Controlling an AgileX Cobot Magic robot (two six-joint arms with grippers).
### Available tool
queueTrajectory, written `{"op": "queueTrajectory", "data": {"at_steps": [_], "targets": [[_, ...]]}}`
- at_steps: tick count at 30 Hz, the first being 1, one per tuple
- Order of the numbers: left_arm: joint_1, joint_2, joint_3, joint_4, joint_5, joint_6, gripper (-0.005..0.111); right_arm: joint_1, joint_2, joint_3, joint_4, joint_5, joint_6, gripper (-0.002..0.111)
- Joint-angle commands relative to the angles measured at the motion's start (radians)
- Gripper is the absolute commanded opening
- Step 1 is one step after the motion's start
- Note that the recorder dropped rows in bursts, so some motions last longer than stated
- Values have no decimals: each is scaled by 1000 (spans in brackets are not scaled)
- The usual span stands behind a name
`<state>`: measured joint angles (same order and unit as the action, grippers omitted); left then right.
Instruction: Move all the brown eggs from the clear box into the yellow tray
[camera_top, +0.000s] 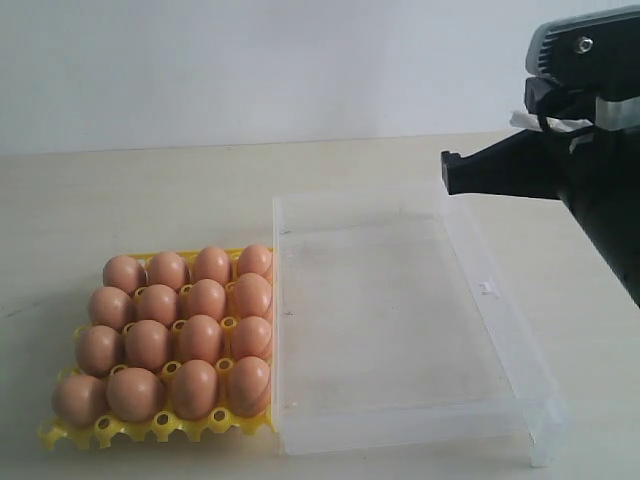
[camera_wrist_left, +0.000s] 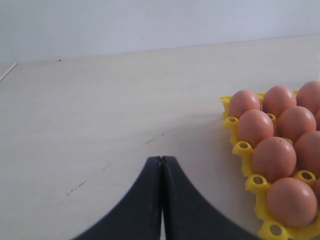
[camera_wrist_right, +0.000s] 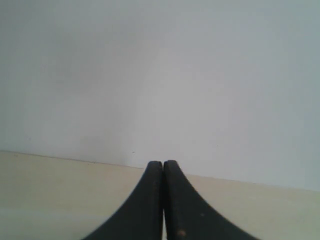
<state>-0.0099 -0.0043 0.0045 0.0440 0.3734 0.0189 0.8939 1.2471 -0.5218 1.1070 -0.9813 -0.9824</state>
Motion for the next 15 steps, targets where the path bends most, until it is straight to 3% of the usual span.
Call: {"op": "queueTrajectory", "data": {"at_steps": [1, 8, 15], "targets": [[3, 4, -5, 3, -1, 3, 0, -36, -88, 5, -237, 79, -2, 0], [1, 4, -5, 3, -1, 4, 0, -344, -343, 5, -734, 650, -2, 0], [1, 4, -5, 3, -1, 4, 0, -515, -570, 89, -1048, 706, -2, 0]]}}
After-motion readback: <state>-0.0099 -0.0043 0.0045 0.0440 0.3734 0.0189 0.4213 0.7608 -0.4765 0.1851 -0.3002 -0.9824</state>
